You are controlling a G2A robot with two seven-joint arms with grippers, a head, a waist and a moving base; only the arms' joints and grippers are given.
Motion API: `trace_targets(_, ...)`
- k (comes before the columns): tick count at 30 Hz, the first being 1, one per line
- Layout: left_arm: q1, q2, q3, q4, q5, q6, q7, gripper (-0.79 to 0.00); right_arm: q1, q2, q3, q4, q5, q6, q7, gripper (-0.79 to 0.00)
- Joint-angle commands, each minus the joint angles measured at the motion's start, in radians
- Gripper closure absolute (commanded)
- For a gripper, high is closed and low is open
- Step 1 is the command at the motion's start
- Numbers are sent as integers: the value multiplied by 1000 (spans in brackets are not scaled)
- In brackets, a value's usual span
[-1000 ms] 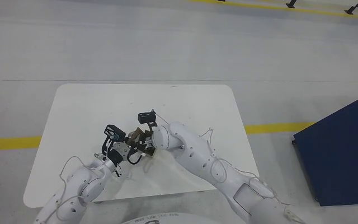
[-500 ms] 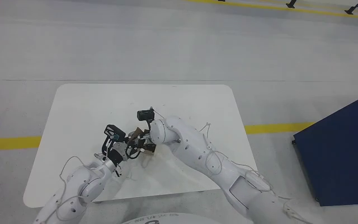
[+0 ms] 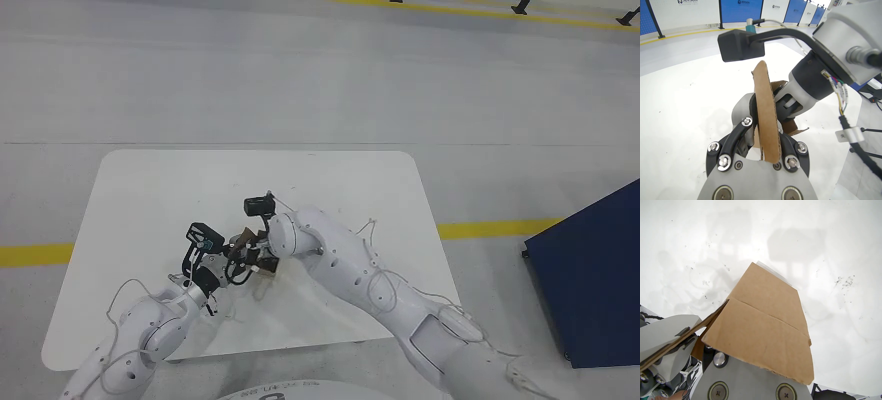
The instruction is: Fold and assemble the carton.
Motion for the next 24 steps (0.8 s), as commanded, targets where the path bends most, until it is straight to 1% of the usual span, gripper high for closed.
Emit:
trace_targets(1,0,0,0,0,0,0,0,0,10,-4,-5,13,3,-2,4,0)
trace_targets(4,0,0,0,0,0,0,0,0,24,-9,-11,30,9,-11,11,0)
trace_targets(8,0,0,0,0,0,0,0,0,17,-7,6,21,39,-58,9,0)
trace_targets(11,0,0,0,0,0,0,0,0,-23,6,43,-27,67,-116,-5,0)
trace_targets(13,0,0,0,0,0,0,0,0,-66,17,65,-96,94,-176,-4,0)
trace_targets(16,0,0,0,0,0,0,0,0,-151,46,134,-160,131,-310,-21,0)
trace_targets(18,0,0,0,0,0,0,0,0,-225,67,190,-199,157,-406,-59,0)
trace_targets(24,0,0,0,0,0,0,0,0,-447,127,404,-322,276,-747,-182,0)
